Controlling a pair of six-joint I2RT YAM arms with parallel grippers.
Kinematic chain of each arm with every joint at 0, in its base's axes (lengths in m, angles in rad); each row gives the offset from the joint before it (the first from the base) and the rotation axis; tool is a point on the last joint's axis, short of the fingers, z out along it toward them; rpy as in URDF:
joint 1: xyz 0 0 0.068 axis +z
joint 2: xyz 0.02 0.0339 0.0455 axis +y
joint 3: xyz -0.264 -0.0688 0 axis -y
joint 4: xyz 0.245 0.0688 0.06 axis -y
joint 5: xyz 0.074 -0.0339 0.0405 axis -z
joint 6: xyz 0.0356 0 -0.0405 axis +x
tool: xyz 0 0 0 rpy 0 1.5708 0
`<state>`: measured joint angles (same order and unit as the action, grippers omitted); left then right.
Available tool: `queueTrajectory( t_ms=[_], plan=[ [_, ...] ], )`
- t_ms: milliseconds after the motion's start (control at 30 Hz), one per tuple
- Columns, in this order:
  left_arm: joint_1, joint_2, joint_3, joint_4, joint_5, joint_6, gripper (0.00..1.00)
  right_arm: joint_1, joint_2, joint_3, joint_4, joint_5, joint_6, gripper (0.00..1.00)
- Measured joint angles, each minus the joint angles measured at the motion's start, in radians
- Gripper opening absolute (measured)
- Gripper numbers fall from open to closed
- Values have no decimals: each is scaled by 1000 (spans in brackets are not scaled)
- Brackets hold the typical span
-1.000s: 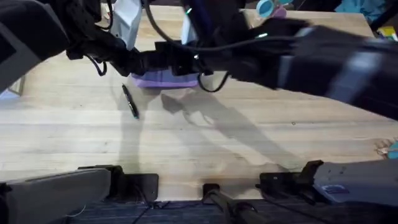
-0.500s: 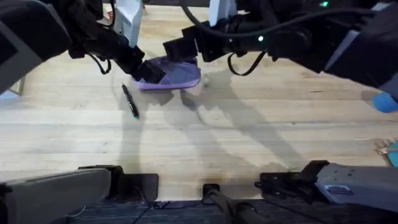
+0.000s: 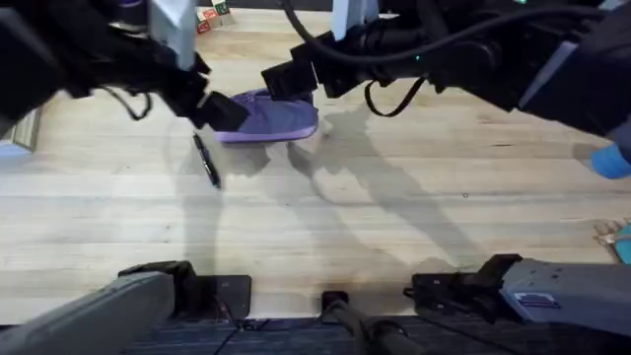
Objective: Unzip the bag, pick up the pens from the table one at a time and place them inside, then zip the bag closed.
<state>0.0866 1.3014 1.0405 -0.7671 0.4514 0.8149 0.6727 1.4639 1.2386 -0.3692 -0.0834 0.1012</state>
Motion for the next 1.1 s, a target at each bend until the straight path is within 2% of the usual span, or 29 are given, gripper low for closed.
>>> queueTrajectory(
  t_ms=[100, 200, 467, 567, 667, 800, 1033, 1100],
  plan=[
    [54, -52, 0, -18, 5, 59, 993, 0, 15, 54, -52, -23, -58, 995],
    [120, -66, 1, -50, 38, 134, 993, 0, 50, 157, -123, -37, -106, 995],
    [320, -63, 1, -140, 198, 344, 992, 0, 215, 522, -429, -67, -275, 995],
    [392, -63, 1, -175, 240, 412, 994, 0, 268, 611, -509, -109, -325, 995],
    [445, -58, 1, -193, 265, 452, 993, -1, 299, 656, -555, -139, -363, 995],
    [472, -33, 1, -194, 274, 474, 993, -2, 310, 661, -570, -150, -388, 995],
    [474, -22, 1, -208, 287, 489, 994, -2, 312, 662, -551, -151, -401, 995],
    [473, -22, 1, -214, 288, 489, 994, -2, 312, 662, -552, -151, -404, 954]
  ],
)
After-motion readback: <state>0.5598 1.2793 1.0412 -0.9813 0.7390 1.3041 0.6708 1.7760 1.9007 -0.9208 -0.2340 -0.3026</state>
